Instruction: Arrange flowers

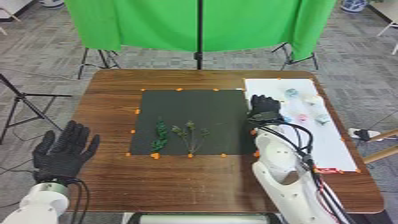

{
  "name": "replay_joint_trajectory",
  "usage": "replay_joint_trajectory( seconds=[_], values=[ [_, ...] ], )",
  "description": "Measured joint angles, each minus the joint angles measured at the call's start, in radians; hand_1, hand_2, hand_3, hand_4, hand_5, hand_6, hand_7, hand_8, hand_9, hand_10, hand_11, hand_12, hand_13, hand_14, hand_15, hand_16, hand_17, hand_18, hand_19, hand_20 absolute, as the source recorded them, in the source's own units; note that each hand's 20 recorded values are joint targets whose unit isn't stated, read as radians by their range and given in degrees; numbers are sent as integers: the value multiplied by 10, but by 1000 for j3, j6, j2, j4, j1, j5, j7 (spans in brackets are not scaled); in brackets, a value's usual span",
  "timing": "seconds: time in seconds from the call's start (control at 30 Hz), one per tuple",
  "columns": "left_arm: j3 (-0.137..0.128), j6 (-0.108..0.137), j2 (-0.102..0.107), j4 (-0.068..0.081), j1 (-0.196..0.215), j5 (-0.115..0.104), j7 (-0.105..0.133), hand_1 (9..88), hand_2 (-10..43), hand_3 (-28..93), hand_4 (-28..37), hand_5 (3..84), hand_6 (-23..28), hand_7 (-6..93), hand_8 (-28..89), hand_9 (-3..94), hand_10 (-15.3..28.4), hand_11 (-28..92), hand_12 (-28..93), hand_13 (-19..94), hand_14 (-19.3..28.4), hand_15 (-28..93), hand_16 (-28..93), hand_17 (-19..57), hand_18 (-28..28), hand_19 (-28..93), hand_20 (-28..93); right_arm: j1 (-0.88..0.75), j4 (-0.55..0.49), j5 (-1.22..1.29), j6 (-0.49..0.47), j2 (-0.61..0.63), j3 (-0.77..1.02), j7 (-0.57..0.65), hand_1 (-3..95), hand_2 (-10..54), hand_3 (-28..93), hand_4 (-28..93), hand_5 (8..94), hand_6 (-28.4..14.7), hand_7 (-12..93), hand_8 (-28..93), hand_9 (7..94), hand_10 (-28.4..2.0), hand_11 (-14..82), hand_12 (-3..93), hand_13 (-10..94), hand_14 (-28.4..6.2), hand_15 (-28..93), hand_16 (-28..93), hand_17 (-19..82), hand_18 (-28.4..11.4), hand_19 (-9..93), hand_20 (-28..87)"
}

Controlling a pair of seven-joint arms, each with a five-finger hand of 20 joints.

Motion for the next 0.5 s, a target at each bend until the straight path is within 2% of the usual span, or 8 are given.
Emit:
replay_joint_trajectory(
  seconds=[0.1, 0.27, 0.5],
  values=[
    [-1, -12, 0, 0, 4, 0, 2, 286, 150, 772, -283, 518, 94, 198, -103, 453, 162, 288, 131, 341, 178, 559, -68, -44, 178, 456, 225, -21, -68, 80, 11, 21, -5, 8, 677, -95, 712, -283, 692, -6, 560, 162, 850, -94, 200, 534, 747, -83, 581, 564, 428, -266, 923, 502],
    [0, -13, 0, 1, 3, 0, 1, 285, 153, 771, -283, 518, 94, 198, -104, 453, 162, 288, 131, 341, 178, 559, -68, -44, 178, 456, 225, -26, -141, 115, 22, 34, -30, -10, 666, -95, 723, -283, 683, -8, 571, 156, 843, -94, 207, 532, 740, -90, 595, 555, 424, -270, 929, 502],
    [2, -12, 3, 7, -8, 1, -6, 284, 156, 771, -283, 518, 94, 198, -103, 454, 162, 288, 131, 341, 179, 560, -69, -44, 178, 456, 226, -9, -150, 96, 15, 31, -117, -14, 662, -95, 731, -283, 676, -10, 580, 152, 839, -96, 216, 525, 730, -98, 615, 546, 423, -271, 932, 502]
  ],
)
